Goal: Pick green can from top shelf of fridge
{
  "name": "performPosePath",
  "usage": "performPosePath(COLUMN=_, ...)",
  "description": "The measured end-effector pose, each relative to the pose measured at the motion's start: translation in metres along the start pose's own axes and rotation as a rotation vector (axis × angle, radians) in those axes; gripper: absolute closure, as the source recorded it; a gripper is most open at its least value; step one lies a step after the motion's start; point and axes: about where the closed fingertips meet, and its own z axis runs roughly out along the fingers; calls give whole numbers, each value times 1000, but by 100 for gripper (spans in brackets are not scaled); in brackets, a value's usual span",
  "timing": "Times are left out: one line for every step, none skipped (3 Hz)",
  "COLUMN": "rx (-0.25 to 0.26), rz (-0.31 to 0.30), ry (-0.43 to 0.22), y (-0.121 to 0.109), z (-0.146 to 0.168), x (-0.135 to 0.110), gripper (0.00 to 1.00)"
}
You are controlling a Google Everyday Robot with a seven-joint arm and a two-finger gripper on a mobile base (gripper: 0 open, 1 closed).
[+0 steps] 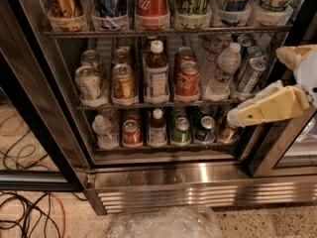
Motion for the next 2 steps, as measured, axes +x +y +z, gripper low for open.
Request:
performPosePath(rx=24, rz=24, ry=-71, y=-1, z=-5, x=-8, gripper=0)
performPosePath(rx=65, rz=53, ry=-161, y=-6, z=-16, x=-19, gripper=0)
